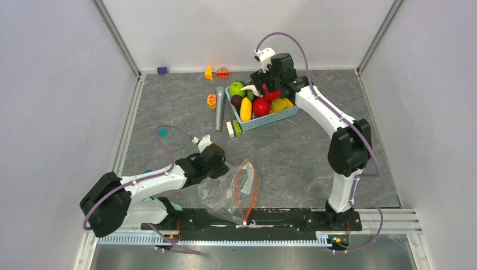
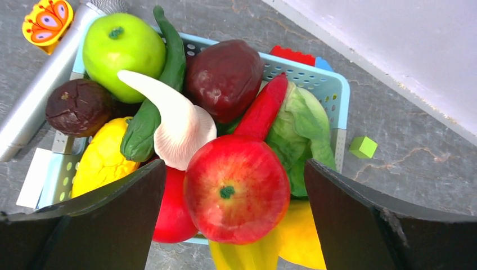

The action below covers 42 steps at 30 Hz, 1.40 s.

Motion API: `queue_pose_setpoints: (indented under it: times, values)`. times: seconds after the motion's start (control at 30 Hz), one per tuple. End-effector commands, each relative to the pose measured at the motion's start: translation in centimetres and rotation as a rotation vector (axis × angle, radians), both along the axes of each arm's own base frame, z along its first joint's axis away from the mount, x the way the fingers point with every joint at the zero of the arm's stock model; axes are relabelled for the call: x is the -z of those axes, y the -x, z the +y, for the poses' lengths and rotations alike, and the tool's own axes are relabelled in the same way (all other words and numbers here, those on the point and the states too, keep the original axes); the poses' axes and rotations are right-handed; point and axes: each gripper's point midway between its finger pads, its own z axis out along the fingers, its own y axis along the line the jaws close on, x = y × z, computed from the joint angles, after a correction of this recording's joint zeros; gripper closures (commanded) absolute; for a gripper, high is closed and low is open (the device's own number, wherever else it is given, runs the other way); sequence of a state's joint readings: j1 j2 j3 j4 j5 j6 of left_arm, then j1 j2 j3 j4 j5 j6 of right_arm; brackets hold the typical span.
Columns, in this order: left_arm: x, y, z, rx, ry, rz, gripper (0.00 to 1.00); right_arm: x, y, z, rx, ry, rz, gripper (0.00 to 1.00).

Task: Open the zip-top bag and remove the fake food
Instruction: Place the fake fruit in the bin, then place the zipper food storage bag at the center of the board, then reset both arms

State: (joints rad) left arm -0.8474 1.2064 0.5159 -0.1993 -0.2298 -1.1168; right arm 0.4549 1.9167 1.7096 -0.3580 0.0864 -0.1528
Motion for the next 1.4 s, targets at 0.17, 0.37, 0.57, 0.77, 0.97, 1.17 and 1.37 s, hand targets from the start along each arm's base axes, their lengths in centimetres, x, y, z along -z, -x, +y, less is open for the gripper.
queue_pose_setpoints:
  times: [0.17,0.37,0.57,0.77,0.97,1.17,1.37]
  values:
    - [-2.5,-1.5,1.0,-0.054,0.003,-0.075,0.98,-12.8,3.7,-2.7,0.083,-0.145,-0.202,0.02]
    - [-6.2,-4.5,3.3,-0.121,0.005,-0.154,0.98,-14.0,8.9,-5.5,0.140,-0.206,-0.214,0.02]
    - [-10.4,-8.6,8.2,-0.226,-0.060,-0.209,0.87,-13.0,13.0,-9.3,0.251,-0.201,-0.209,0.02]
    - [-14.4,-9.5,11.9,-0.282,-0.164,-0.270,0.11,-11.3,16.8,-11.0,0.275,-0.238,-0.193,0.02]
    - [-15.5,-7.4,13.8,-0.278,-0.229,-0.280,0.00,-8.0,19.8,-12.3,0.289,-0.279,-0.198,0.02]
    - [-14.0,-4.9,14.0,-0.236,-0.195,-0.279,0.00,-5.0,23.1,-13.0,0.262,-0.425,-0.303,0.02]
    - [-11.8,-3.6,14.6,-0.251,-0.203,-0.236,0.00,-2.4,23.9,-13.1,0.254,-0.430,-0.292,0.02]
